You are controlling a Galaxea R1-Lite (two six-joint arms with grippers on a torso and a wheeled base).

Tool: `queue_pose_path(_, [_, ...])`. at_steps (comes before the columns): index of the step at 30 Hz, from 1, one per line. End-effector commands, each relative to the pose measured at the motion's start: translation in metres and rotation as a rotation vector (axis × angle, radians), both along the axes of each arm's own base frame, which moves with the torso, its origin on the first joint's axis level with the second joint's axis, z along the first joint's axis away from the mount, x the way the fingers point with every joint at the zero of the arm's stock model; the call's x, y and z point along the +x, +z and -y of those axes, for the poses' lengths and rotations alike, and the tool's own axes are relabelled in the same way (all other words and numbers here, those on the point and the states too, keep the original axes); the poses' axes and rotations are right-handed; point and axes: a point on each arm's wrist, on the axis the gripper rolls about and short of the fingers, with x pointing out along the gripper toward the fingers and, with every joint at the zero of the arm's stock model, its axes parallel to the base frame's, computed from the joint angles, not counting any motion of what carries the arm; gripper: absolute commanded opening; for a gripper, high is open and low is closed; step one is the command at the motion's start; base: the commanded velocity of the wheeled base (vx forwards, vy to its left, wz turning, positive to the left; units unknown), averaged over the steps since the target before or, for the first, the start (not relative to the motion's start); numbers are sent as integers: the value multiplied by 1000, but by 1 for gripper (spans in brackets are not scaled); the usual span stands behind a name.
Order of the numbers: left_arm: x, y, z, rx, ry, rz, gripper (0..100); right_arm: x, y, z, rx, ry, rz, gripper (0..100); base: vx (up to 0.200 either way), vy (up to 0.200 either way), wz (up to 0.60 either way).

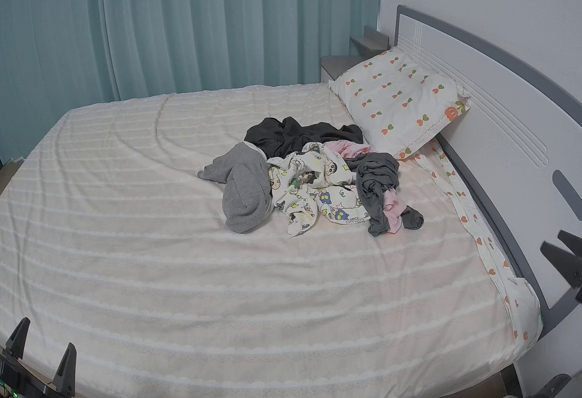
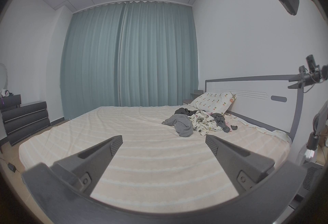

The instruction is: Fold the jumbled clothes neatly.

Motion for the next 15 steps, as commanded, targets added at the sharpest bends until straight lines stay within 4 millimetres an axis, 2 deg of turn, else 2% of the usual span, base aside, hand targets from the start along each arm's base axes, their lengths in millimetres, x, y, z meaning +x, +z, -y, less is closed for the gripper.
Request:
queue_pose_path(1, [0, -5, 0, 0, 1, 0, 100, 234, -54, -73, 270, -1, -365, 100, 0, 0, 0])
queue_pose_path(6, [0, -5, 0, 0, 1, 0, 100, 285, -74, -85, 366, -80, -390, 100, 0, 0, 0])
queue_pose_path(7, [0, -5, 0, 0, 0, 0, 100, 286, -75, -85, 368, -84, -390, 100, 0, 0, 0])
queue_pose_path(9, [0, -5, 0, 0, 0, 0, 100, 312, -86, -92, 376, -110, -380, 100, 0, 0, 0])
queue_pose_path(12, [0, -5, 0, 0, 0, 0, 100, 326, -96, -97, 370, -129, -373, 100, 0, 0, 0])
queue_pose_path(15, [0, -5, 0, 0, 0, 0, 100, 347, -111, -112, 361, -149, -357, 100, 0, 0, 0])
